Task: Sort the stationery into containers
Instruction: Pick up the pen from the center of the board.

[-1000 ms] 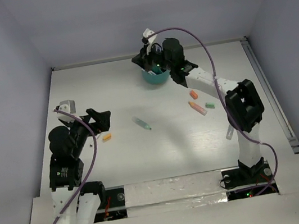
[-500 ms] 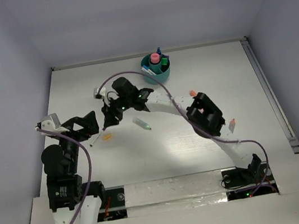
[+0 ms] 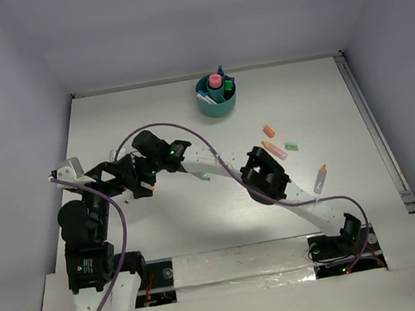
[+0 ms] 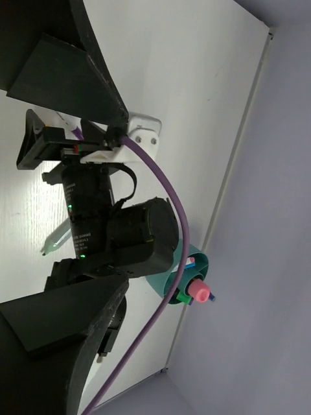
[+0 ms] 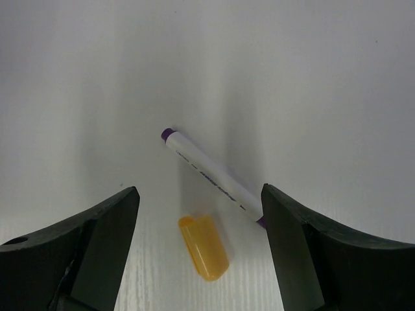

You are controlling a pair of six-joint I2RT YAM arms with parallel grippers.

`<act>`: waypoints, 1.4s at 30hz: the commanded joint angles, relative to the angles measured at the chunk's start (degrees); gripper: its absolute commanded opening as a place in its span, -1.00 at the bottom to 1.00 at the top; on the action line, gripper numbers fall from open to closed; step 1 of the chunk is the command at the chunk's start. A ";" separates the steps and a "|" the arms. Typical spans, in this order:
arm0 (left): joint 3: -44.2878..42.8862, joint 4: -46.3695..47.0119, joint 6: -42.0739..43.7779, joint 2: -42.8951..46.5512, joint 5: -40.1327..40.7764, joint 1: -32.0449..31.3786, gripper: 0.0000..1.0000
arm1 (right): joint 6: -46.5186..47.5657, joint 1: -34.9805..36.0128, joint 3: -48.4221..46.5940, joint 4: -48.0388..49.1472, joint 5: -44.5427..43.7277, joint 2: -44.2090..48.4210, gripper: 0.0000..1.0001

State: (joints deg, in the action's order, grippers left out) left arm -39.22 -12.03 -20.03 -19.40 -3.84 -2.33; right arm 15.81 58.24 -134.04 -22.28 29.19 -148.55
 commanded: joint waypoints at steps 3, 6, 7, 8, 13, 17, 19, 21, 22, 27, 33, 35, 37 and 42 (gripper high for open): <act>-0.94 2.01 -0.01 -0.38 -0.56 0.39 0.98 | 8.09 2.75 -5.09 -1.36 -6.15 -2.97 0.66; -0.86 2.01 0.08 -0.38 -0.65 0.39 0.98 | 10.29 3.29 -7.53 -1.01 -7.39 -4.81 0.65; -0.86 2.10 0.08 -0.29 -0.65 0.39 0.98 | 10.81 3.81 -8.51 -1.96 -7.74 -5.51 0.64; -0.86 2.10 0.08 -0.38 -0.73 0.39 0.98 | 10.99 3.81 -9.56 -2.32 -7.83 -6.74 0.60; -0.68 2.36 0.08 -0.55 -1.44 0.39 0.98 | 11.52 3.81 -9.75 0.30 -8.62 -8.16 0.39; -0.59 2.45 0.08 -0.73 -1.70 0.39 0.98 | 11.43 3.81 -10.19 1.37 -10.38 -10.18 0.06; -0.59 2.54 0.08 -0.82 -1.96 0.39 0.98 | 11.52 3.81 -10.19 1.71 -11.17 -10.88 -0.20; -0.50 2.63 -0.01 -0.82 -2.31 0.39 0.98 | 11.70 3.81 -9.84 1.98 -11.70 -10.97 -0.38; -0.50 2.63 -0.01 -0.90 -2.32 0.39 0.98 | 11.70 3.81 -9.75 2.33 -12.40 -11.06 -0.45; -0.42 2.71 -0.09 -0.82 -2.49 0.39 0.98 | 6.26 1.01 -10.10 4.61 -10.65 -10.36 -0.68; -0.24 2.89 -0.01 -0.82 -3.02 0.39 0.98 | -3.41 -3.56 -9.15 8.04 -9.77 -8.26 -0.81; -0.15 2.98 -0.09 -0.82 -3.28 0.39 0.98 | -5.70 -4.71 -5.28 9.36 -10.03 -6.67 -0.83; -0.06 3.15 -0.01 -0.90 -3.46 0.39 0.98 | -6.67 -5.77 -2.65 9.80 -10.90 -4.13 -0.87; 0.02 3.33 -0.09 -0.99 -3.90 0.39 0.98 | -8.43 -8.93 7.37 10.68 -15.74 1.68 -0.94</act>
State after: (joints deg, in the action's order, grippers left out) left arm -39.22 -11.84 -20.03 -19.81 -6.59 -2.13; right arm 10.09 50.33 -130.93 -11.86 17.50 -151.85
